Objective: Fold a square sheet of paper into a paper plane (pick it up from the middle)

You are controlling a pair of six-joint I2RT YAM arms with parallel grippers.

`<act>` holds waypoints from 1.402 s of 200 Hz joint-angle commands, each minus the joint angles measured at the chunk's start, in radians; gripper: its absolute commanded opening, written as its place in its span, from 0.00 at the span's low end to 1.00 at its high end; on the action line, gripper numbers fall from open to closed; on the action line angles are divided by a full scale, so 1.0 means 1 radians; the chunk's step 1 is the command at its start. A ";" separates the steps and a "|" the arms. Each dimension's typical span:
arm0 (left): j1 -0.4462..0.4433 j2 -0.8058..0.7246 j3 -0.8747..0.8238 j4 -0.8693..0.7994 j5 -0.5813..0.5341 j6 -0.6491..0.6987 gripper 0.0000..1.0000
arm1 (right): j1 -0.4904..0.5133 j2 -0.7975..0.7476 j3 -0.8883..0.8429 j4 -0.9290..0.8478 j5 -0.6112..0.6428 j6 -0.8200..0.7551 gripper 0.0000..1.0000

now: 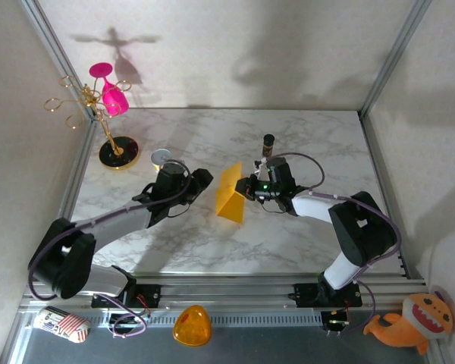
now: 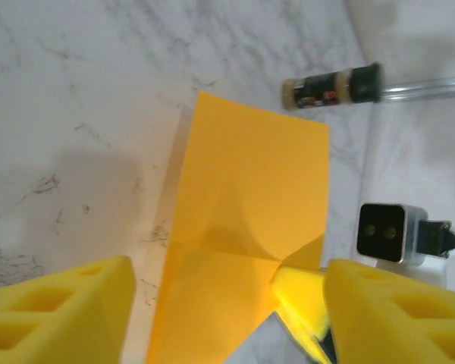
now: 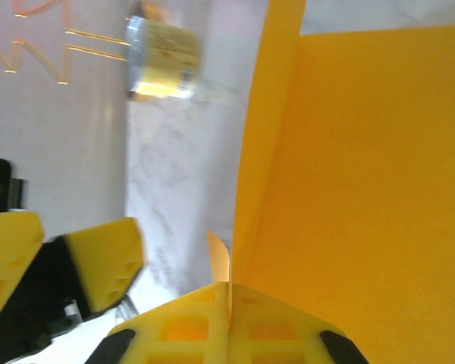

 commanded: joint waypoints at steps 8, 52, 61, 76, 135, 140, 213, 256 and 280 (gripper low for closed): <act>0.007 -0.057 -0.080 0.173 0.094 -0.008 0.85 | -0.033 -0.041 0.050 0.090 -0.134 0.015 0.02; -0.004 -0.024 -0.135 0.439 0.244 -0.103 0.99 | -0.056 -0.053 0.070 0.186 -0.241 0.103 0.02; -0.007 -0.015 -0.130 0.441 0.247 -0.095 0.99 | -0.059 -0.050 0.068 0.219 -0.262 0.131 0.03; -0.014 0.002 -0.118 0.453 0.260 -0.084 0.99 | -0.060 -0.046 0.068 0.245 -0.280 0.169 0.03; -0.027 0.032 -0.116 0.628 0.306 -0.124 0.79 | -0.070 -0.053 0.061 0.262 -0.310 0.222 0.04; -0.029 0.030 -0.116 0.631 0.304 -0.122 0.76 | -0.069 -0.054 0.061 0.260 -0.311 0.223 0.04; -0.030 0.004 -0.109 0.549 0.257 -0.086 0.39 | -0.087 -0.071 0.062 0.211 -0.313 0.203 0.08; -0.027 0.011 -0.082 0.470 0.234 -0.059 0.17 | -0.099 -0.087 0.071 0.124 -0.285 0.142 0.22; -0.024 0.006 -0.058 0.384 0.208 -0.010 0.09 | -0.118 -0.120 0.074 0.013 -0.220 0.058 0.38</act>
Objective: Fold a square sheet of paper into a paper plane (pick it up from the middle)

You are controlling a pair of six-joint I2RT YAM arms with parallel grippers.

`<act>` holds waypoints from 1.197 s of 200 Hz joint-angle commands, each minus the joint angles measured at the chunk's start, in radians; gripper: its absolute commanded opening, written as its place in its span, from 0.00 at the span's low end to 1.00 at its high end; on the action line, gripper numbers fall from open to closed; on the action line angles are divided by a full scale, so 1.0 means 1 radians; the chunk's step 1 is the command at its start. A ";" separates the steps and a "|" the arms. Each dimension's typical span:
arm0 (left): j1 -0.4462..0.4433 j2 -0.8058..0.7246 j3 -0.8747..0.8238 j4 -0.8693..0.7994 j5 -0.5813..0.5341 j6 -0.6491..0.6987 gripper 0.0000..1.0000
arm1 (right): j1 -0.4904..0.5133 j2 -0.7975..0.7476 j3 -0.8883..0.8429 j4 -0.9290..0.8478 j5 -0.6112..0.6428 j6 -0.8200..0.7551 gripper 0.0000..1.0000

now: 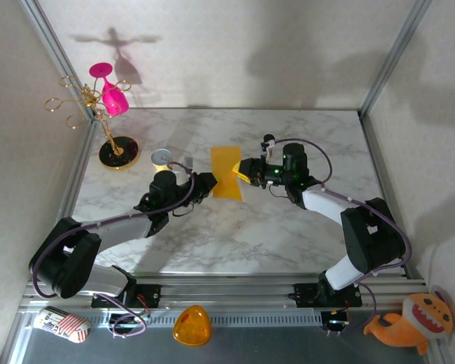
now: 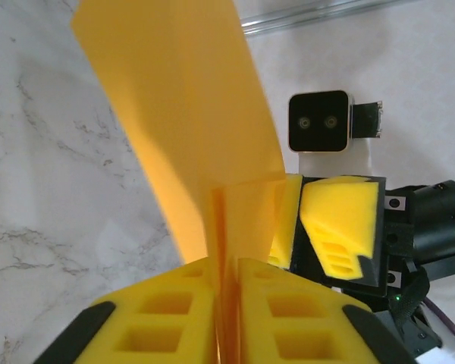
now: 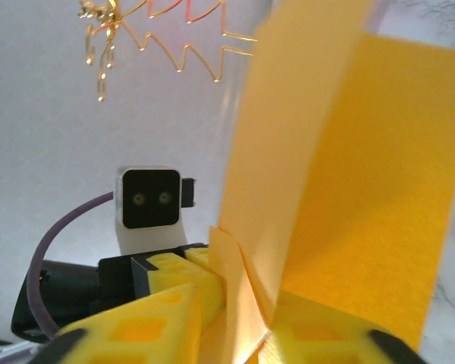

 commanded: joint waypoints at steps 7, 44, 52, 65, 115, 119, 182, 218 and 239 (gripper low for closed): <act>0.002 -0.028 0.061 -0.129 -0.046 0.086 0.08 | -0.034 -0.065 0.031 -0.169 0.089 -0.143 0.40; -0.018 -0.014 0.264 -0.696 -0.259 0.416 0.03 | -0.061 -0.126 0.094 -0.453 0.328 -0.372 0.52; -0.031 0.006 0.321 -0.821 -0.339 0.483 0.03 | -0.062 -0.143 0.103 -0.489 0.386 -0.405 0.56; -0.056 0.049 0.411 -0.999 -0.477 0.566 0.02 | -0.062 -0.167 0.109 -0.523 0.463 -0.444 0.63; -0.173 0.258 0.704 -1.454 -1.012 0.647 0.03 | -0.063 -0.247 0.084 -0.556 0.671 -0.496 0.84; -0.183 0.278 0.723 -1.482 -1.055 0.642 0.03 | -0.064 -0.254 0.081 -0.558 0.684 -0.496 0.84; -0.314 0.600 0.914 -1.694 -1.259 0.548 0.01 | -0.087 -0.324 0.040 -0.590 0.825 -0.477 0.85; -0.323 0.651 0.894 -1.525 -0.995 0.559 0.08 | -0.123 -0.382 0.031 -0.616 0.887 -0.480 0.85; -0.321 0.670 0.884 -1.440 -0.869 0.552 0.17 | -0.140 -0.402 0.020 -0.615 0.896 -0.470 0.85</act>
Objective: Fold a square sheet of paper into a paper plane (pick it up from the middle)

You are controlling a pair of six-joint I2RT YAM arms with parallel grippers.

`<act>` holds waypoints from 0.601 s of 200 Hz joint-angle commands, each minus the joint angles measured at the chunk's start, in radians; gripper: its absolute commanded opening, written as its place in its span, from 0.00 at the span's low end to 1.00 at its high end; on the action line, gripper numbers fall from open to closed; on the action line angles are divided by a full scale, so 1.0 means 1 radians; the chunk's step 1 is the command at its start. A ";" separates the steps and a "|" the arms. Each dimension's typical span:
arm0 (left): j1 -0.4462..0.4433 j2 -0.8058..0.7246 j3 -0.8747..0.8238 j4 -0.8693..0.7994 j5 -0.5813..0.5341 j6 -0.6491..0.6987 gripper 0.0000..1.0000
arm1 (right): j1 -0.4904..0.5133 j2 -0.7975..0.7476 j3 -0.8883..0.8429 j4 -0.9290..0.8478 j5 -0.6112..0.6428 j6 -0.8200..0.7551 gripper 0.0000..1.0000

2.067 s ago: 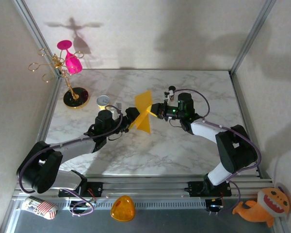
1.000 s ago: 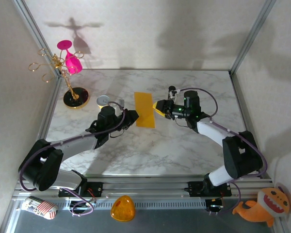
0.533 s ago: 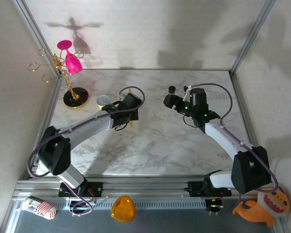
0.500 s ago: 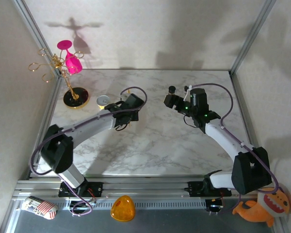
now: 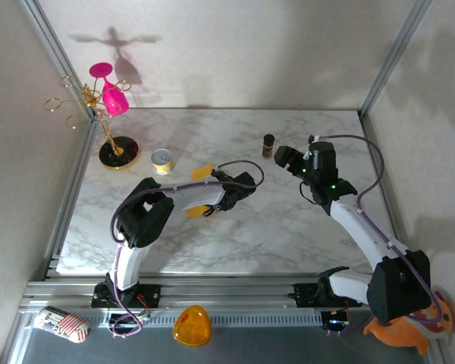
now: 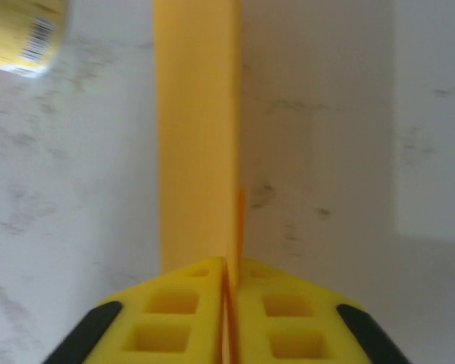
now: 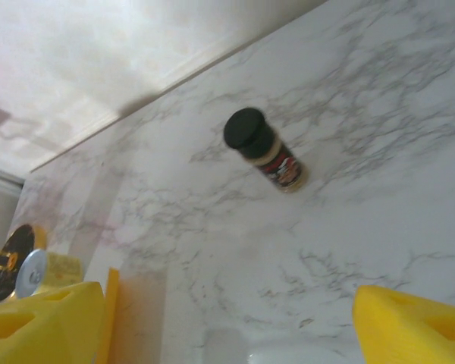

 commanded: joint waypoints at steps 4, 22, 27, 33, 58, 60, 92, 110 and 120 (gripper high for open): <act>0.003 0.012 -0.005 0.105 0.188 -0.012 0.18 | -0.020 -0.037 -0.023 -0.009 0.055 0.000 0.85; 0.014 -0.006 -0.020 0.162 0.271 -0.020 0.27 | -0.024 -0.031 -0.025 -0.011 0.040 0.005 0.85; 0.021 -0.017 -0.029 0.179 0.294 -0.022 0.29 | -0.025 -0.027 -0.023 -0.011 0.035 0.006 0.85; 0.030 -0.034 -0.041 0.202 0.321 -0.025 0.31 | -0.026 -0.021 -0.021 -0.012 0.027 0.005 0.85; 0.088 -0.142 -0.116 0.301 0.434 -0.045 0.41 | -0.026 0.015 -0.007 -0.013 -0.016 -0.003 0.85; 0.093 -0.152 -0.124 0.311 0.441 -0.047 0.41 | -0.026 0.017 -0.005 -0.013 -0.021 -0.005 0.85; 0.207 -0.365 -0.303 0.511 0.601 -0.105 0.51 | -0.011 0.102 0.023 -0.008 -0.133 -0.025 0.79; 0.288 -0.481 -0.417 0.600 0.633 -0.157 0.58 | 0.048 0.167 0.042 -0.014 -0.161 -0.025 0.78; 0.336 -0.538 -0.480 0.635 0.640 -0.186 0.61 | 0.099 0.206 0.055 -0.016 -0.163 -0.016 0.77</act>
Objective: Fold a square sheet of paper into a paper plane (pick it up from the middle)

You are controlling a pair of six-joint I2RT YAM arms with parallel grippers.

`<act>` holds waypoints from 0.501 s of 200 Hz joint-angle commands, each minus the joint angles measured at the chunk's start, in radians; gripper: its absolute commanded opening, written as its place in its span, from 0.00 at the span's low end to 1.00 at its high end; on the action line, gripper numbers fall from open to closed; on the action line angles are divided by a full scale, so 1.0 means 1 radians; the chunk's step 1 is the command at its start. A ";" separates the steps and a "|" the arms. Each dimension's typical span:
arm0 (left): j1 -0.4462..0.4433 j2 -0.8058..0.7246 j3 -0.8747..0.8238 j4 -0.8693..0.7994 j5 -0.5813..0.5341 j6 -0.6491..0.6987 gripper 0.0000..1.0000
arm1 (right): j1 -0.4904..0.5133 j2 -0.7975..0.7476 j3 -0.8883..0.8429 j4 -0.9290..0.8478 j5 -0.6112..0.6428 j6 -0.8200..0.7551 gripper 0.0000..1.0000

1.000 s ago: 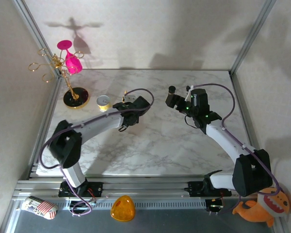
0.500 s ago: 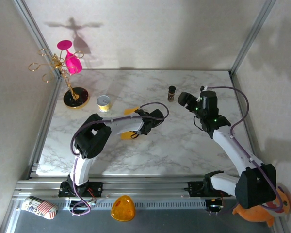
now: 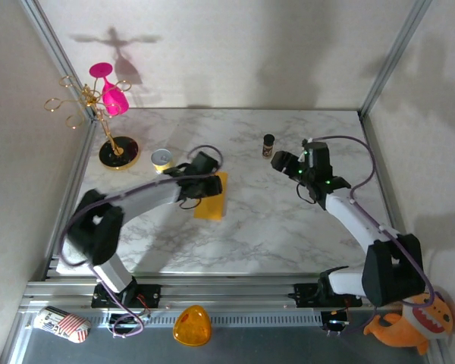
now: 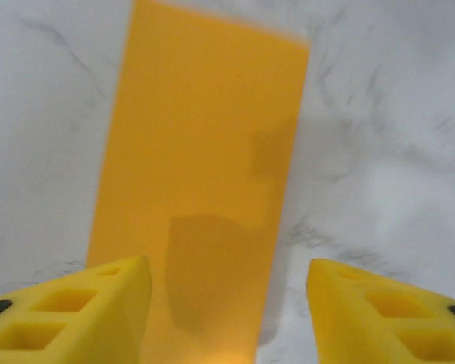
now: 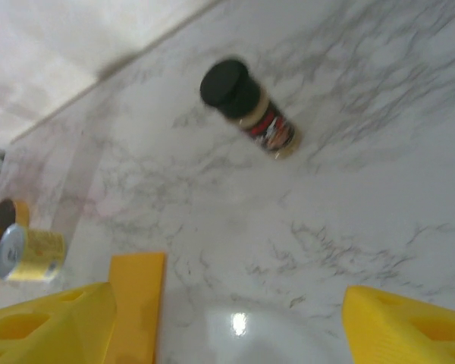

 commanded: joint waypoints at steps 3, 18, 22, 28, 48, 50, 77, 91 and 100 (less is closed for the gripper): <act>0.098 -0.135 -0.134 0.160 0.089 -0.098 0.62 | 0.103 0.083 0.053 -0.015 -0.068 -0.009 0.77; 0.167 -0.215 -0.218 0.200 0.090 -0.139 0.66 | 0.190 0.146 0.073 -0.005 -0.073 0.007 0.74; 0.184 -0.234 -0.242 0.210 0.092 -0.150 0.68 | 0.213 0.167 0.079 0.001 -0.080 0.013 0.72; 0.208 -0.263 -0.274 0.226 0.094 -0.163 0.71 | 0.242 0.195 0.089 0.008 -0.092 0.022 0.71; 0.273 -0.343 -0.368 0.266 0.096 -0.200 0.79 | 0.324 0.286 0.125 0.035 -0.145 0.052 0.62; 0.279 -0.351 -0.376 0.270 0.096 -0.202 0.80 | 0.330 0.295 0.129 0.036 -0.150 0.053 0.62; 0.335 -0.437 -0.461 0.304 0.102 -0.214 0.91 | 0.409 0.418 0.207 0.025 -0.212 0.050 0.54; 0.349 -0.465 -0.486 0.314 0.113 -0.203 0.96 | 0.438 0.472 0.244 0.008 -0.231 0.041 0.53; 0.354 -0.478 -0.494 0.314 0.116 -0.194 0.98 | 0.453 0.502 0.264 -0.001 -0.241 0.037 0.52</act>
